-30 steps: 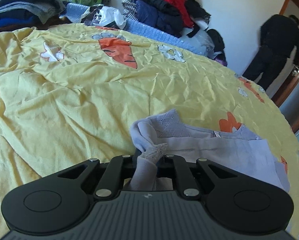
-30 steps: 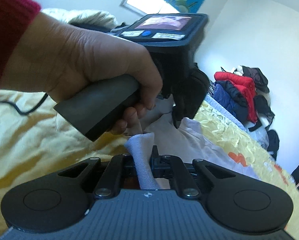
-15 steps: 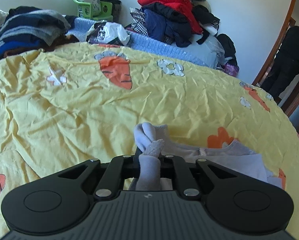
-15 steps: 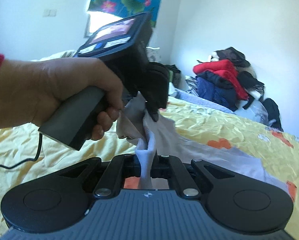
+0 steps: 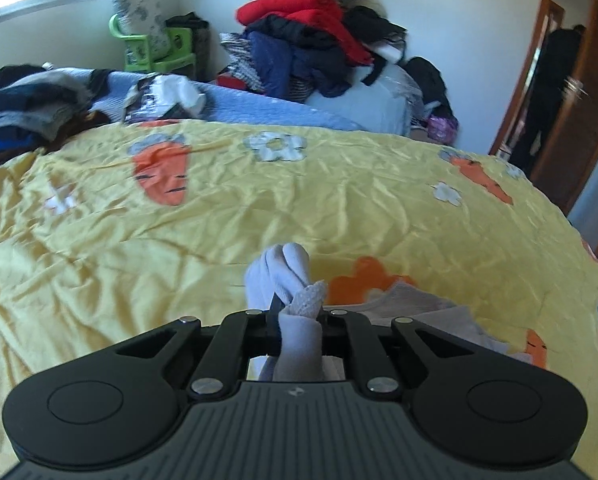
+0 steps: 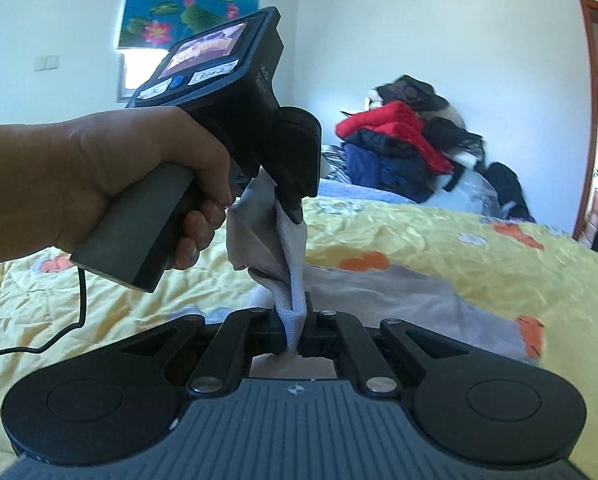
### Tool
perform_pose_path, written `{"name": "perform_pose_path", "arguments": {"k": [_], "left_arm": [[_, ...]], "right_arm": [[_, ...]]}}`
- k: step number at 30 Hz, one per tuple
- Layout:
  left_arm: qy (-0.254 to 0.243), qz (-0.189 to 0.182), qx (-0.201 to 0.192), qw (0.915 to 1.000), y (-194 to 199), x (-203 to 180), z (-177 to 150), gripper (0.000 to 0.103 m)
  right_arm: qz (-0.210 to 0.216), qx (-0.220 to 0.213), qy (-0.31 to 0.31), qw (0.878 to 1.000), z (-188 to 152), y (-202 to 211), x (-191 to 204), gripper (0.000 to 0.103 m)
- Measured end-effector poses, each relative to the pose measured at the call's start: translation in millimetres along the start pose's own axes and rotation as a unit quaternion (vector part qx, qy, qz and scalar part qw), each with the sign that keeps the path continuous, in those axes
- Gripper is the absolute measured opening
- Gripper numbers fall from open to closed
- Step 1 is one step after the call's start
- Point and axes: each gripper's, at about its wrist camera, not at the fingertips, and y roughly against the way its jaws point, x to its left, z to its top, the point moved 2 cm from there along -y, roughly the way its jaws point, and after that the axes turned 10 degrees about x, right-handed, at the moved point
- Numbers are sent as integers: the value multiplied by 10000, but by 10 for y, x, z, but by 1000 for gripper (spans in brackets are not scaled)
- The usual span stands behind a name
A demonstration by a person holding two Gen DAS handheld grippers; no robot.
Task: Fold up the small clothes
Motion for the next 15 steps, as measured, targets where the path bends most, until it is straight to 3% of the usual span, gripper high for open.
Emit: {"name": "perform_pose_path", "arguments": {"k": [15], "left_arm": [[-699, -166, 198, 9972, -352, -959, -66, 10]], "right_arm": [[-205, 216, -759, 9967, -225, 37, -721, 5]]}}
